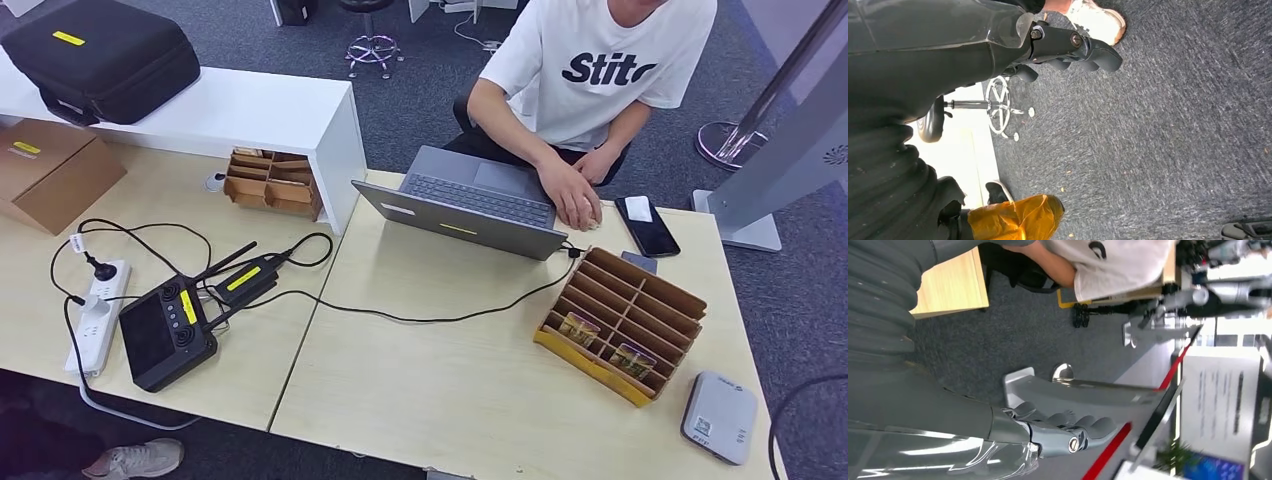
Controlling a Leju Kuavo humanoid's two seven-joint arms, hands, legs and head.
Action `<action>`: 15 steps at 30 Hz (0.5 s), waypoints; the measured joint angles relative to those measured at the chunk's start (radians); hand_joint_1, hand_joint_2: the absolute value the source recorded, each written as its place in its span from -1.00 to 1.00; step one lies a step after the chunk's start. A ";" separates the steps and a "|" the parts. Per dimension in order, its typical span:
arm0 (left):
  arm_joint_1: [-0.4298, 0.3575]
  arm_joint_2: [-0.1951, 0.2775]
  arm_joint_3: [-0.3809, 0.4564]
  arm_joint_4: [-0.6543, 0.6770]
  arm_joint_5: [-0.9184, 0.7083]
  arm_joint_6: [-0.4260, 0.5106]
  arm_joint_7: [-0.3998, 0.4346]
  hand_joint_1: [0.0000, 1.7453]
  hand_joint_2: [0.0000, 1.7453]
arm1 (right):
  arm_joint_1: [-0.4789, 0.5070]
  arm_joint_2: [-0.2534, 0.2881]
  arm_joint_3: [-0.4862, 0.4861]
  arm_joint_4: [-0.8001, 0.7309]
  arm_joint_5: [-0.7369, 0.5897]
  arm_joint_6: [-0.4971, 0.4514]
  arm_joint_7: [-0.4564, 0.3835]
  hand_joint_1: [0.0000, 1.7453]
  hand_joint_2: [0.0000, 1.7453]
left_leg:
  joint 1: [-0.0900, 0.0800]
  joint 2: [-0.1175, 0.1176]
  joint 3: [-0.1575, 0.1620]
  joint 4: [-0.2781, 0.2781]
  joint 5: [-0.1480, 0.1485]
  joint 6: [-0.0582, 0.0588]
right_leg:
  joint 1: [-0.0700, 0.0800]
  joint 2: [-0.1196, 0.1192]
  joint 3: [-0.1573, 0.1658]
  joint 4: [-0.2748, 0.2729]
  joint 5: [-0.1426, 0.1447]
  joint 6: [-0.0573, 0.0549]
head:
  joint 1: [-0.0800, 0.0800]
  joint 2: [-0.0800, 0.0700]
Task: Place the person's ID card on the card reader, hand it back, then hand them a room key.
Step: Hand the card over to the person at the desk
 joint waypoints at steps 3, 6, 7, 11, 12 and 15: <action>0.001 0.000 0.004 0.000 0.004 0.004 0.001 -1.00 1.00 | 0.071 -0.037 -0.107 0.009 -0.070 0.002 -0.022 -1.00 1.00 | 0.000 -0.001 0.000 0.000 0.000 0.000 | 0.000 0.000 0.000 0.000 0.000 0.000 | 0.000 0.000; 0.003 0.000 0.006 0.000 0.010 0.006 0.001 -1.00 1.00 | 0.143 -0.070 -0.187 0.018 -0.091 -0.007 -0.033 -1.00 1.00 | 0.000 0.000 -0.001 0.000 0.000 0.000 | 0.000 0.000 0.000 0.000 0.000 0.000 | 0.000 0.000; 0.003 0.000 0.008 0.000 0.012 0.006 0.001 -1.00 1.00 | 0.167 -0.081 -0.207 0.021 -0.091 -0.013 -0.032 -1.00 1.00 | 0.000 0.000 -0.001 0.000 -0.001 0.000 | 0.000 0.000 0.000 0.000 -0.001 0.000 | 0.000 0.000; 0.004 0.000 0.019 0.000 0.019 0.008 0.001 -1.00 1.00 | 0.260 -0.119 -0.259 0.035 -0.066 -0.036 -0.009 -1.00 1.00 | 0.000 0.000 -0.001 -0.001 -0.001 0.000 | 0.000 0.000 0.000 0.000 -0.001 0.001 | 0.000 0.000; 0.004 0.000 0.021 0.000 0.020 0.008 0.002 -1.00 1.00 | 0.278 -0.125 -0.266 0.039 -0.063 -0.037 -0.006 -1.00 1.00 | 0.000 0.000 -0.001 -0.001 -0.001 0.000 | 0.000 0.000 0.000 0.000 -0.001 0.001 | 0.000 0.000; 0.003 0.000 0.025 0.000 0.022 0.008 0.002 -1.00 1.00 | 0.313 -0.139 -0.283 0.048 -0.058 -0.038 -0.002 -1.00 1.00 | 0.000 0.002 -0.001 -0.001 -0.001 0.001 | 0.000 0.001 -0.001 0.000 -0.001 0.001 | 0.000 0.000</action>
